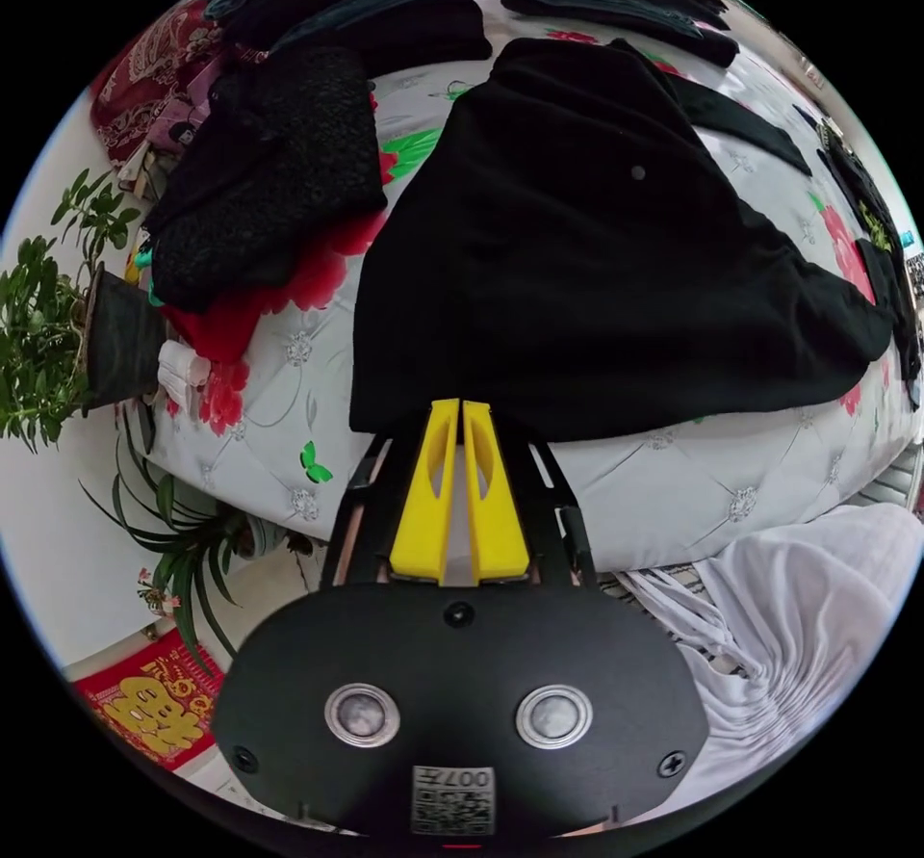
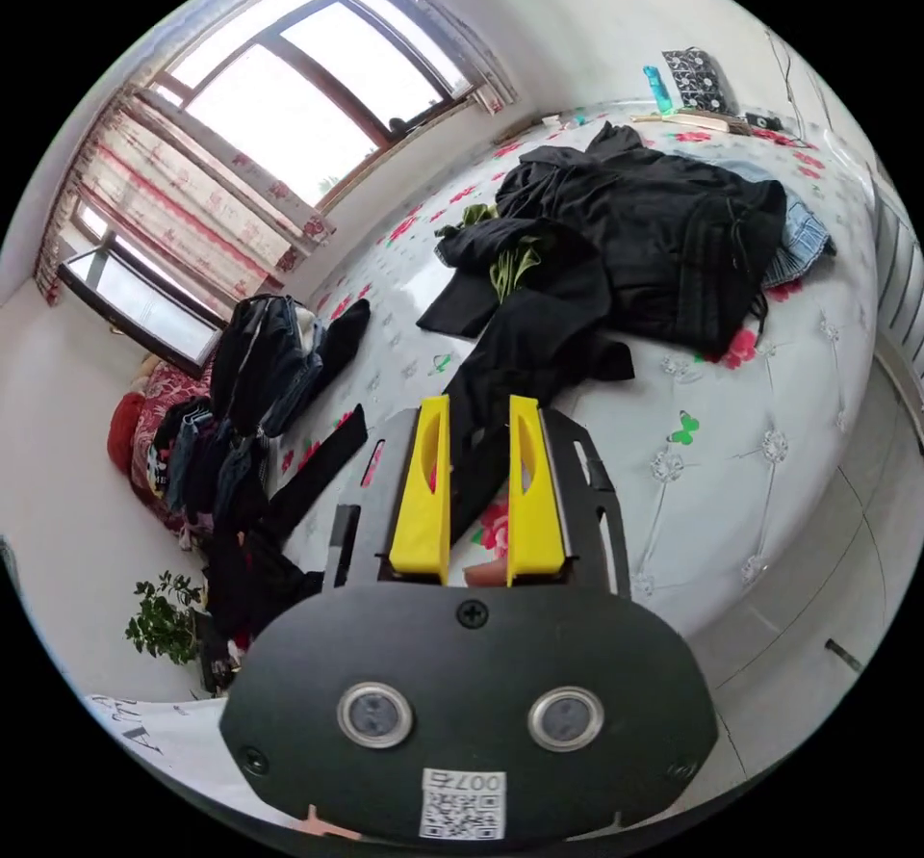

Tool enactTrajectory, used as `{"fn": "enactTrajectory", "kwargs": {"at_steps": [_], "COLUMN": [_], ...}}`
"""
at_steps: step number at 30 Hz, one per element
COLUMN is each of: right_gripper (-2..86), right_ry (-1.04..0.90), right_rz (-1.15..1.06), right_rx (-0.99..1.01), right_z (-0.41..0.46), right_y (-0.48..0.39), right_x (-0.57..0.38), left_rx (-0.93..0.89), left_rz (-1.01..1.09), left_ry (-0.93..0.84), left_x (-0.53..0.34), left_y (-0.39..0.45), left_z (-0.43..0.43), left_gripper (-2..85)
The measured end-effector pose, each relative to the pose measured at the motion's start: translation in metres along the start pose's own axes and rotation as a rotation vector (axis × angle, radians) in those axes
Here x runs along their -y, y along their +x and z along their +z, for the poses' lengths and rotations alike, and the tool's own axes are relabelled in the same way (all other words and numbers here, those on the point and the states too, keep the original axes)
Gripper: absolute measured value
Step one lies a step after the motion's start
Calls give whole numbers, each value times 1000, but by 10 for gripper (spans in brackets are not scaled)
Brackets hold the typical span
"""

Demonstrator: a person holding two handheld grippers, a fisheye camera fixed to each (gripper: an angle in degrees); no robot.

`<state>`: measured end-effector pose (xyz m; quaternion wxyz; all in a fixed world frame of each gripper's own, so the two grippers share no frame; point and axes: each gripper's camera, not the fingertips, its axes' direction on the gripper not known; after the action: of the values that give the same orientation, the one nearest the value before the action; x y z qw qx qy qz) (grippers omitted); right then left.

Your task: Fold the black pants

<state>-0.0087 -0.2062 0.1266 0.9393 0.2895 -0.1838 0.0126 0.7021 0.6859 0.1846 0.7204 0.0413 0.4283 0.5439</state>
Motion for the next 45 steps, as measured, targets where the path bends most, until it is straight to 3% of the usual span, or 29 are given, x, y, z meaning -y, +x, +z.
{"fn": "enactTrajectory", "kwargs": {"at_steps": [6,18,24,27,30,32,36,43,45], "right_gripper": [70,30,29,48,66,78,90,84,82], "right_ry": [-120,-247,122,324,405,349,-26,-126,-255], "right_rz": [138,57,38,-81,-218,-237,-236,-251,-275], "right_rx": [17,-119,20,-15,-155,-180,-86,-268,-251], "right_z": [44,155,29,-40,-51,-25,76,126,159], "right_y": [45,-6,-67,-122,-160,-162,-135,-99,-85], "right_x": [-7,19,-2,-28,-28,-11,28,-36,-56], "left_rx": [44,61,25,60,112,124,102,85,82], "left_rz": [-3,-34,-84,-82,-27,-16,-46,-64,-63], "left_ry": [-44,-84,-74,-59,-65,-68,-65,-17,-16], "left_x": [3,-21,-25,-27,-26,-24,-20,-37,-38], "left_y": [8,20,19,25,30,28,11,-14,-19], "left_z": [4,3,2,1,1,1,-1,-7,-8], "left_gripper": [-10,-10,-10,-10,-9,-9,-9,-10,-10]}}
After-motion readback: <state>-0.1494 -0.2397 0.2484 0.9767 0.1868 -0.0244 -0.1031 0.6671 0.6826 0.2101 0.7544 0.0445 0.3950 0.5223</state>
